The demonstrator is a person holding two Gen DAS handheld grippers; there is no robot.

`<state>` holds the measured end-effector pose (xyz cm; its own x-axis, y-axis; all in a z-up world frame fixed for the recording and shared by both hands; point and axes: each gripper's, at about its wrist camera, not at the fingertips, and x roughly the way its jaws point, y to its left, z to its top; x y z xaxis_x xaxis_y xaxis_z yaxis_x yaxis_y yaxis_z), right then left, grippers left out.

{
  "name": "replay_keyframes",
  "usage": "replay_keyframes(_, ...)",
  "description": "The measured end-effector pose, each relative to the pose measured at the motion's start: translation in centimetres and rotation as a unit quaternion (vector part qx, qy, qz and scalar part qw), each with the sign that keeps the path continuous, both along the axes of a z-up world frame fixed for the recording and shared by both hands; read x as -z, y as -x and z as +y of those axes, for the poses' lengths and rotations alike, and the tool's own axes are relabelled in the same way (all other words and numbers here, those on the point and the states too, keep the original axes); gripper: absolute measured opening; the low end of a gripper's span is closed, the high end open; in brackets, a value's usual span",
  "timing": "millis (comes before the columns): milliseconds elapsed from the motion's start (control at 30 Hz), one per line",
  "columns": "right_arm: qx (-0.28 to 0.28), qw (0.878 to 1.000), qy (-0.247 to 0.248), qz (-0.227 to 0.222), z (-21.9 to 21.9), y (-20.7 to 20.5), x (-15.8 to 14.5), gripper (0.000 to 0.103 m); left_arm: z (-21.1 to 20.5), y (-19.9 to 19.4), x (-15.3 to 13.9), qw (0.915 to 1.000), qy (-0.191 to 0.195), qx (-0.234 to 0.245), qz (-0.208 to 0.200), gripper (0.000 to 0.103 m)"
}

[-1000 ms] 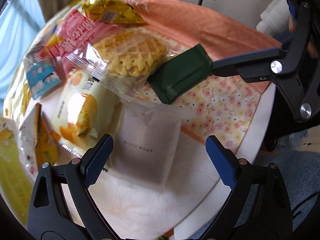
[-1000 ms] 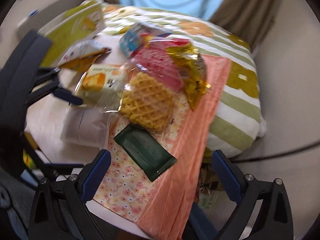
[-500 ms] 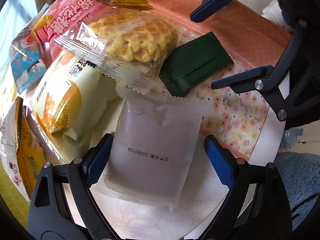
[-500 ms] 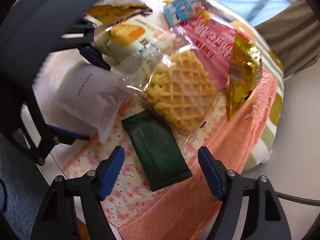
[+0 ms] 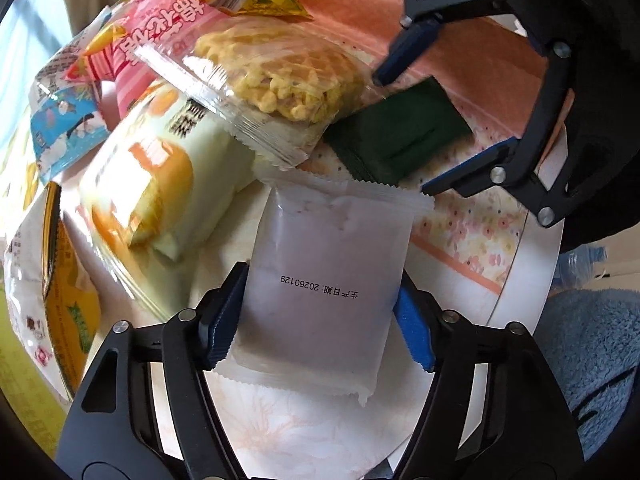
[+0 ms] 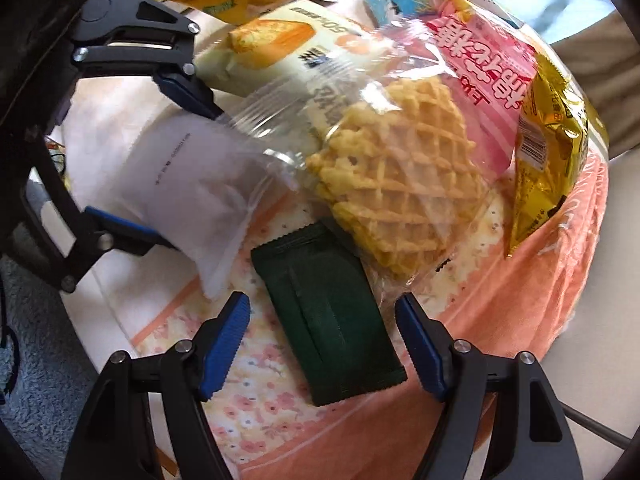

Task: Organize snacks
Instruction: 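Reach both tools back to the snack pile on the orange cloth, then grasp the white sachet with the left tool while the right tool grasps the dark green packet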

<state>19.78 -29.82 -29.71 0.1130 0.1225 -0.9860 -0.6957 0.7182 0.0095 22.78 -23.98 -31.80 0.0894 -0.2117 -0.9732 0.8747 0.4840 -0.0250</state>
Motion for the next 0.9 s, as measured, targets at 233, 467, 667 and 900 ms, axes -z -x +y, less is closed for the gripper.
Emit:
replay_keyframes(233, -0.014, 1.0, -0.015, 0.02, 1.4, 2.4, 0.2, 0.062, 2.3, 0.5, -0.3, 0.9999, -0.01, -0.009, 0.003, 0.066)
replay_keyframes(467, -0.009, 1.0, -0.021, 0.005, 2.0, 3.6, 0.4, 0.059, 2.9, 0.4, -0.5, 0.9997, -0.01, -0.02, -0.001, 0.066)
replay_keyframes(667, 0.006, 1.0, -0.023, -0.014, 2.6, 3.2, 0.6, 0.05, 3.2, 0.6, -0.9, 0.9994, 0.0, -0.034, -0.008, 0.066)
replay_keyframes(900, 0.013, 0.999, -0.03, -0.029, 1.8, 4.2, 0.3, 0.04, 3.6, 0.9, -1.6, 0.9977, 0.004, -0.067, 0.0, 0.061)
